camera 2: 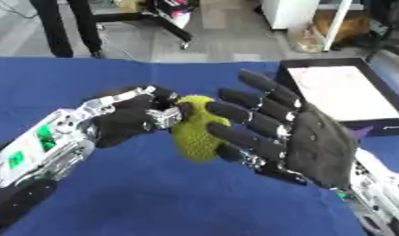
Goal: Pick up the objects with one hand, pass them to the other hand, and then place them into the box on the other side of the table.
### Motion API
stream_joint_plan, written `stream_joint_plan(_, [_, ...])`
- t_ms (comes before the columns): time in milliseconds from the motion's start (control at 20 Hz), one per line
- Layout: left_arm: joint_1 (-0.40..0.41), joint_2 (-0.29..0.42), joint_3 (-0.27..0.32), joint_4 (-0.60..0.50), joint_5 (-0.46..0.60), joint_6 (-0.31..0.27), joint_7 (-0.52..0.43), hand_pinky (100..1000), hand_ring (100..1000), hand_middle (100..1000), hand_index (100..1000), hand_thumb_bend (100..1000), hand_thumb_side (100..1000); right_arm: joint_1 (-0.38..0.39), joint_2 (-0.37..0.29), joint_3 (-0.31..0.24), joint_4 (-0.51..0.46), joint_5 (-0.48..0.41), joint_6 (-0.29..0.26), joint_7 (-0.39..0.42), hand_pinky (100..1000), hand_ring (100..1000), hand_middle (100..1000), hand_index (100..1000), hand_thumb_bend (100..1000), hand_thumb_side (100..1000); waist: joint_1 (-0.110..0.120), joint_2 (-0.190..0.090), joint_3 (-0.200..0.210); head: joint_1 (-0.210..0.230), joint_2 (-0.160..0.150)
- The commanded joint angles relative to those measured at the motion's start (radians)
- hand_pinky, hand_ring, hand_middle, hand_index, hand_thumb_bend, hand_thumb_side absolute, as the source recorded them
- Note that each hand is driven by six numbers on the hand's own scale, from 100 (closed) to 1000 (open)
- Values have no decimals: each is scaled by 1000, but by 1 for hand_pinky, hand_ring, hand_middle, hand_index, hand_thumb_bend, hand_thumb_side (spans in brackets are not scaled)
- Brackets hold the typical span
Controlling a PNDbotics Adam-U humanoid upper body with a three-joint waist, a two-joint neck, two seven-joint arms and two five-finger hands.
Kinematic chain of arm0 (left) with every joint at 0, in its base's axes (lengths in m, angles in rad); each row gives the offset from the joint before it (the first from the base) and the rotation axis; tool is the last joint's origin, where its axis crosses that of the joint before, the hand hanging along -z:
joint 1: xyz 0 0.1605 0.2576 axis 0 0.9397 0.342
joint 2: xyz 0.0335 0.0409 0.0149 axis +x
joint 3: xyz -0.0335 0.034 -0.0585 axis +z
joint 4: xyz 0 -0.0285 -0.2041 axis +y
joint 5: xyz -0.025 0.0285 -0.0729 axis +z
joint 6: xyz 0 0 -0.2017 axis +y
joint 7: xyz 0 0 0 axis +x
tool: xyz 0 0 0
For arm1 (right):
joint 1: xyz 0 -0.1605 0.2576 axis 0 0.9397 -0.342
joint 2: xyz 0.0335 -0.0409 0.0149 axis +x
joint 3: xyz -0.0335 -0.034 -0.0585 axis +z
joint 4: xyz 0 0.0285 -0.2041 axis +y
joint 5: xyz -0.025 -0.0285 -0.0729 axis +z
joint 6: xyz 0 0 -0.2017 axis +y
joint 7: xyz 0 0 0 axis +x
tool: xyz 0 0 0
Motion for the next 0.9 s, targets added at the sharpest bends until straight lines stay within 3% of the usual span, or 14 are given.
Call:
stream_joint_plan(50, [-23,9,22,-32,10,-1,-2,627,466,369,504,100,328,-3,-10,-2,-21,-2,-9,-2,975,860,865,990,312,100,0,-17,-1,-3,-11])
stream_joint_plan(900, [-13,39,69,-43,-19,-32,-21,642,473,376,512,100,328,6,-11,-1,-21,0,-13,0,974,860,866,992,315,100,1,-20,-2,-7,-9])
